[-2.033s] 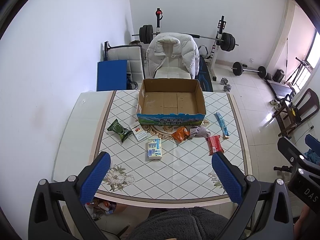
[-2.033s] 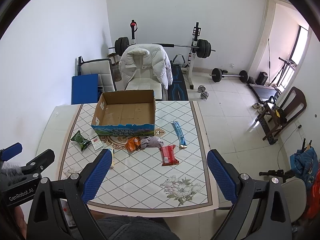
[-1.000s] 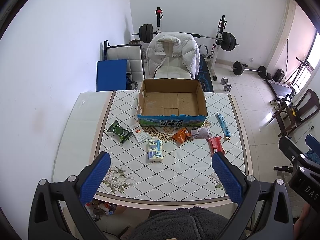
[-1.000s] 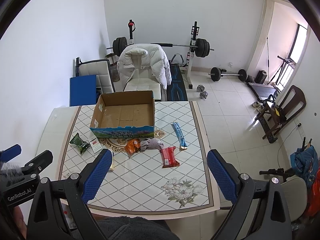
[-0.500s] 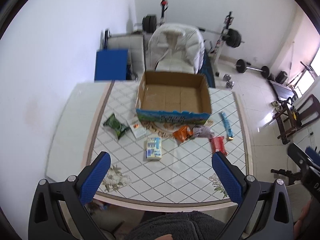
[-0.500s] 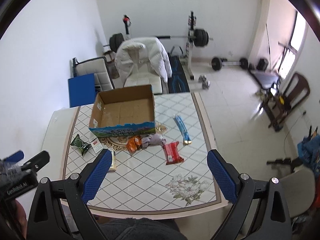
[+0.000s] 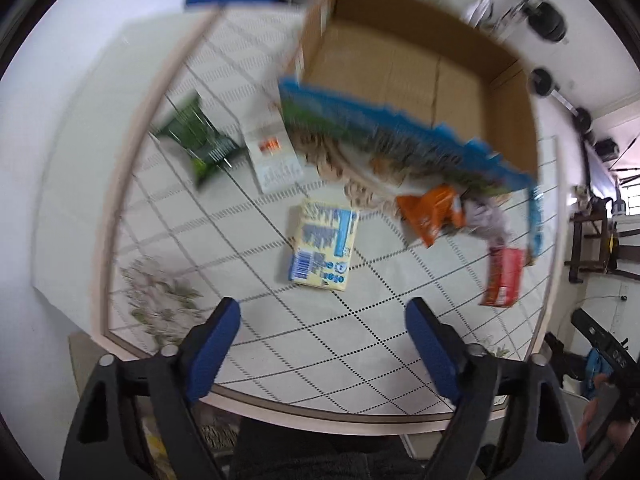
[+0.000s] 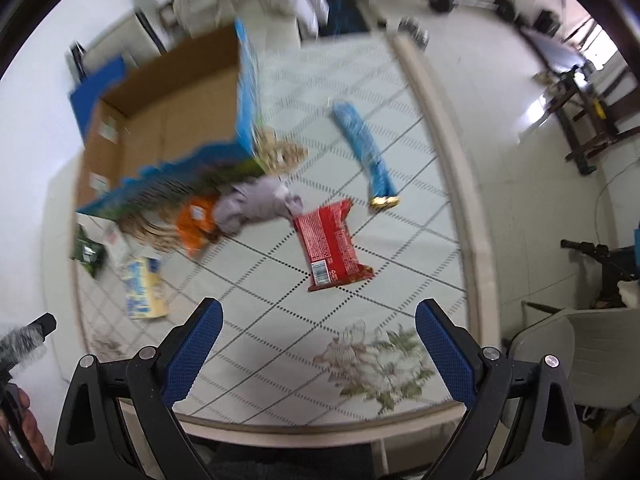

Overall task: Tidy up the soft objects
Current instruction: 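Grasp the yellow milk-candy pack with the left tool while the right tool grasps the red snack bag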

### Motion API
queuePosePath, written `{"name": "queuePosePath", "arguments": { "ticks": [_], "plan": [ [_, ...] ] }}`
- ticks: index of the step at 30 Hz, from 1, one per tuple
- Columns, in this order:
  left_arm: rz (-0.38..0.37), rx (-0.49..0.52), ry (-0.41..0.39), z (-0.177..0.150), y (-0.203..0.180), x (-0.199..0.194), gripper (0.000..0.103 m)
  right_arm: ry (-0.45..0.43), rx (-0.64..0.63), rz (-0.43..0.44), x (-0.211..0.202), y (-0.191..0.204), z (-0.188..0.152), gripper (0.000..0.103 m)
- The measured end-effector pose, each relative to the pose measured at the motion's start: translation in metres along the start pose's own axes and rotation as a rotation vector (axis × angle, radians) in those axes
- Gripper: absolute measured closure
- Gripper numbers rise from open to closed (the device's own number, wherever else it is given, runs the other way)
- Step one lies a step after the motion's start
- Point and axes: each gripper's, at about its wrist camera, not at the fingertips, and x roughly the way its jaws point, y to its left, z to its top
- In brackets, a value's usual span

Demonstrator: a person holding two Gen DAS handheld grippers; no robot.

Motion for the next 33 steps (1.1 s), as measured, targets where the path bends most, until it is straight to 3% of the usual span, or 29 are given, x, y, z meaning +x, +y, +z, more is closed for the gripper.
{"name": "queuePosePath", "arguments": {
  "ticks": [4, 9, 16, 18, 20, 21, 22, 28, 33],
  "plan": [
    [0.034, 0.013, 0.083, 0.024, -0.011, 0.057, 0.025, 0.139, 0.003, -0.013, 0.082, 0.003, 0.027, 0.004],
    [0.057, 0.029, 0.189, 0.046, -0.018, 0.120, 0.025, 0.244, 0.007, -0.044, 0.141, 0.005, 0.044, 0.004],
    [0.111, 0.052, 0.288, 0.060, -0.011, 0.174, 0.025, 0.317, 0.002, -0.058, 0.179, 0.013, 0.048, 0.005],
    [0.125, 0.056, 0.288, 0.060, -0.008, 0.183, 0.038, 0.337, -0.003, -0.063, 0.188, 0.015, 0.047, 0.009],
    [0.125, 0.045, 0.271, 0.057, -0.005, 0.185, 0.041, 0.355, -0.021, -0.114, 0.195, 0.019, 0.043, 0.023],
    [0.137, 0.050, 0.256, 0.055, -0.005, 0.184, 0.041, 0.346, -0.035, -0.148, 0.197, 0.021, 0.041, 0.040],
    [0.154, 0.061, 0.233, 0.051, -0.006, 0.181, 0.041, 0.330, -0.048, -0.170, 0.196, 0.022, 0.038, 0.049],
    [0.141, 0.069, 0.182, 0.019, -0.010, 0.156, 0.041, 0.363, -0.022, -0.071, 0.198, 0.017, 0.007, 0.055],
    [0.058, 0.077, 0.118, -0.015, -0.022, 0.105, 0.041, 0.336, -0.058, 0.055, 0.165, 0.029, -0.026, 0.056]
  ]
}}
